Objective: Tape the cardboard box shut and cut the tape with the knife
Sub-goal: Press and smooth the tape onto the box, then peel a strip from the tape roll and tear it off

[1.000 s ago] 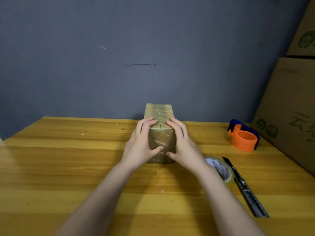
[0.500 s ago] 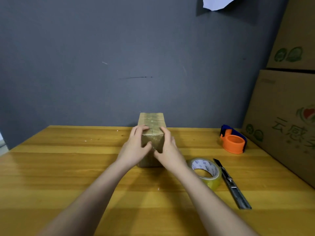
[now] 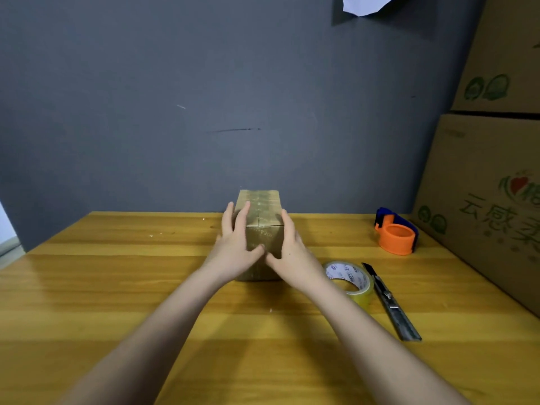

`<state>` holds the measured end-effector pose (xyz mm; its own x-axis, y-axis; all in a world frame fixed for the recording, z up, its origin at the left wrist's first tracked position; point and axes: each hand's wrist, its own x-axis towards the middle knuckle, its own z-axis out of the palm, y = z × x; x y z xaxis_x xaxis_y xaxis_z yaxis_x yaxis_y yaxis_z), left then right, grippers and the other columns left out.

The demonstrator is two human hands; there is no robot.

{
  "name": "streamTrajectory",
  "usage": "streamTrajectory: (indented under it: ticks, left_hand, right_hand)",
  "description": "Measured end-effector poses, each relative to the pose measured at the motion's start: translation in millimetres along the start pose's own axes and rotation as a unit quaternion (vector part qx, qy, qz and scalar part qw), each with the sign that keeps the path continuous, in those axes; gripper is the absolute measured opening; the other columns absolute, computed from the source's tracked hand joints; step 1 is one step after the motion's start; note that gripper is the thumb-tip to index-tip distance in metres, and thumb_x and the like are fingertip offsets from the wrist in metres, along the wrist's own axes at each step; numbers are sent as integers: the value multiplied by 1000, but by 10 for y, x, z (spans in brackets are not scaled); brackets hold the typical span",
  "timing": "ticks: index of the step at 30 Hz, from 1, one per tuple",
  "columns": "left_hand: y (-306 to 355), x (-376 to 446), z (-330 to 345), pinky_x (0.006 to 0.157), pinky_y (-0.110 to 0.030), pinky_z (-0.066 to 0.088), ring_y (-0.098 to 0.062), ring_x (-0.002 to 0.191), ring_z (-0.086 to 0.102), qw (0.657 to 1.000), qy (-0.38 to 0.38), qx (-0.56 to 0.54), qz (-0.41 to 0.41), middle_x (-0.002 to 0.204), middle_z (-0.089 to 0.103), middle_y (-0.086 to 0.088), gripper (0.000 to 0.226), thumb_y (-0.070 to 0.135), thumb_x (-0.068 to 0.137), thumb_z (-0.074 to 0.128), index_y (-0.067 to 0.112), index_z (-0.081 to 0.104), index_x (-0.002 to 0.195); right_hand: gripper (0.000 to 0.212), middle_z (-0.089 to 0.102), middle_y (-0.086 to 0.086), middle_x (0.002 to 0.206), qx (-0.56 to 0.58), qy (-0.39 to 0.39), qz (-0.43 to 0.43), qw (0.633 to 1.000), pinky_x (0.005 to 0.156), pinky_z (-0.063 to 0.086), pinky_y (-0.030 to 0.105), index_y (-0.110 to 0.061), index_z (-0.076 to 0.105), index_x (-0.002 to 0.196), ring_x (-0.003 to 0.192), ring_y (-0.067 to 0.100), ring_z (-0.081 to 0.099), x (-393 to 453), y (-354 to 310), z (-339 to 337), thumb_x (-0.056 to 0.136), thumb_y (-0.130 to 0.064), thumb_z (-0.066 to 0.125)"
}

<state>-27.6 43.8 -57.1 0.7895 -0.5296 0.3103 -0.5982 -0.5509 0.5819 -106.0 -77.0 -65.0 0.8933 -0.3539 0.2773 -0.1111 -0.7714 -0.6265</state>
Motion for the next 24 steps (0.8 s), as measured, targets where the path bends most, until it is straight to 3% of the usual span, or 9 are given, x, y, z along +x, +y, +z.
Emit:
streamTrajectory:
  ticks: [2,5,8,11,15,17,19,21,24]
  left_hand:
    - [84,-89,45,111,-46,28,-34,145,11,988,92,116,34,159,1,-6,80,38,82,59,27,15,147]
    - [329,-256,178,110,-42,29,-28,132,41,947,169,165,218,138,45,-10,53,39,80,51,19,43,128]
    - [593,-361,478,112,-39,20,-21,111,56,920,87,204,323,112,61,-2,42,44,81,43,19,54,112]
    - [777,-415,819,117,-45,8,-25,120,47,904,-57,276,322,121,56,-8,56,55,86,39,13,52,120]
    - [827,-374,1197,107,-45,27,-28,111,54,896,-69,282,334,110,64,-11,50,51,82,54,10,59,109]
    - [821,-353,1263,101,-41,32,-26,106,58,922,-41,219,316,105,68,-7,37,43,81,58,14,61,103]
    - [781,-336,1293,101,-36,25,-20,108,56,962,-14,105,252,108,68,-3,33,40,83,55,19,59,108]
    - [745,-314,1259,98,-29,28,-7,93,54,985,15,-55,165,92,68,6,31,44,82,56,24,59,106]
    - [719,-285,1186,82,-30,42,1,77,52,927,-46,-364,73,80,62,16,27,47,75,58,28,56,94]
  right_hand:
    - [80,29,1,152,-7,20,-1,1000,98,45,45,-36,4,146,130,28,44,-51,78,-88,86,-38,57]
    - [44,49,-6,136,-58,111,-27,992,90,50,42,-30,40,133,118,20,54,-130,329,-277,90,-34,51]
    - [19,63,-6,111,-34,220,-18,975,82,49,37,-24,62,104,101,18,60,-201,675,-490,94,-27,47]
    - [21,65,-3,100,23,289,35,956,83,47,37,-22,64,93,96,18,60,-282,989,-633,96,-26,43]
    - [25,66,-2,97,64,286,55,955,83,46,37,-23,63,93,95,19,59,-380,1193,-574,97,-33,39]
    - [30,66,-2,98,114,273,50,954,87,46,36,-24,61,96,98,18,59,-381,1195,-520,92,-42,37]
    - [36,64,0,107,184,279,57,941,93,45,35,-24,59,104,106,17,57,-362,1175,-493,89,-50,38]
    - [34,59,1,120,254,264,70,928,95,42,29,-23,54,116,112,15,54,-357,1122,-490,92,-45,45]
    - [38,50,-5,127,345,170,85,919,92,36,20,-25,44,132,113,3,48,-366,1019,-453,95,-34,48]
